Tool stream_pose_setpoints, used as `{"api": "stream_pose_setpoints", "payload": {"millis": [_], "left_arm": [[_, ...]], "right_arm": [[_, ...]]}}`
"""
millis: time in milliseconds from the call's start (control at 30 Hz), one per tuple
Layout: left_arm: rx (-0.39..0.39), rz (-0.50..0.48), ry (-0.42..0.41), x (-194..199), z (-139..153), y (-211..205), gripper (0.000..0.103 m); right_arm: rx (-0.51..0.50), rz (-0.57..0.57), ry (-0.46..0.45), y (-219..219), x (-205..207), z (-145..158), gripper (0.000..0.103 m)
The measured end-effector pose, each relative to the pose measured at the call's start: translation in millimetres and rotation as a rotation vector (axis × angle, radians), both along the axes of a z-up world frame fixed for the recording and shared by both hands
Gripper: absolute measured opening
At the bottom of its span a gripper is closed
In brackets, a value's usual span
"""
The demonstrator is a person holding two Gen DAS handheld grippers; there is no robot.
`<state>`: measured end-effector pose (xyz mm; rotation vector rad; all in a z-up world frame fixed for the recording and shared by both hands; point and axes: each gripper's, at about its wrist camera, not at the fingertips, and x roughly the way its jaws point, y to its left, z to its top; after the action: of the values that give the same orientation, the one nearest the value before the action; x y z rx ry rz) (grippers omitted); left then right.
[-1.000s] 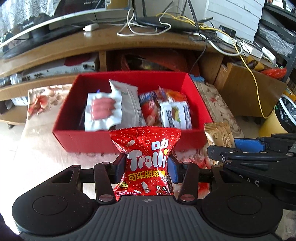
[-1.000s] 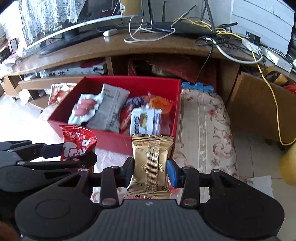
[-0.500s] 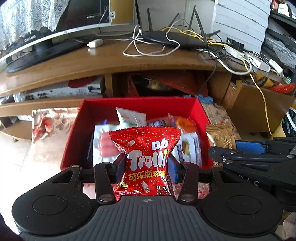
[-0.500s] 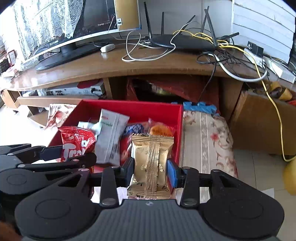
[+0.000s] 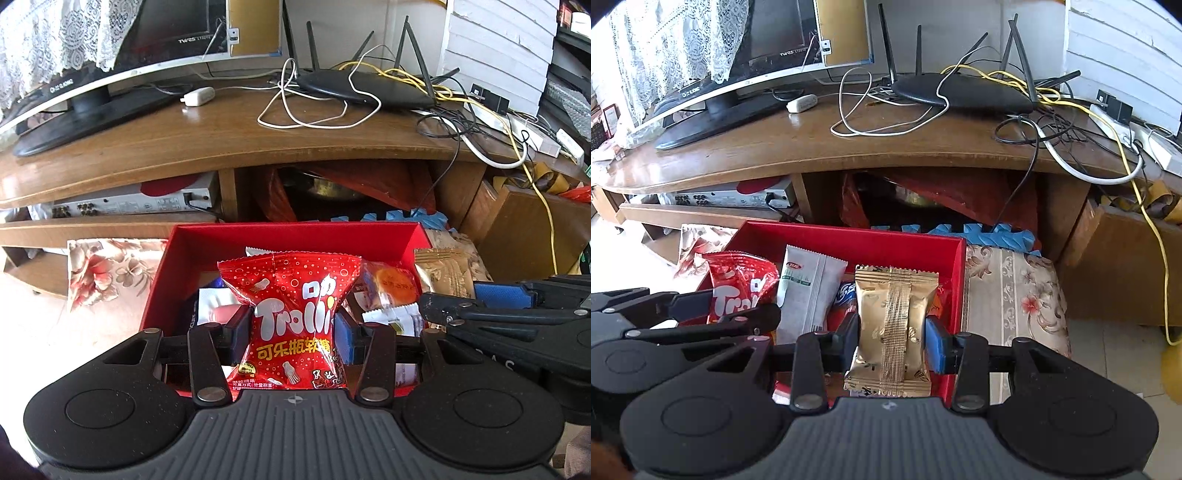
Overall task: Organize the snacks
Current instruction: 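Carry the Trolli bag and gold pastry over the red box and lower them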
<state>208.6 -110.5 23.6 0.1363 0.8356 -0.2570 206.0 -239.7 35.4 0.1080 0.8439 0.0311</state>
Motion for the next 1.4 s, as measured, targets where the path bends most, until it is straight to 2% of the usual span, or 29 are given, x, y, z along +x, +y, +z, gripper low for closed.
{"api": "stream_pose_setpoints", "payload": {"millis": [400, 767, 1400], "left_arm": [[0.007, 0.014, 0.006, 17.5, -3.0, 0.3, 0.052], [0.032, 0.021, 0.05, 35.3, -19.3, -0.7, 0.052], [0.11, 0.029, 0.051, 48.3, -39.6, -10.2, 0.053]], "right_arm": [[0.008, 0.0, 0.012, 0.7, 19.1, -4.4, 0.038], [0.025, 0.002, 0.069, -1.3, 38.4, -25.3, 0.038], [0.027, -0.008, 0.126, -3.1, 57.5, -48.9, 0.038]]}}
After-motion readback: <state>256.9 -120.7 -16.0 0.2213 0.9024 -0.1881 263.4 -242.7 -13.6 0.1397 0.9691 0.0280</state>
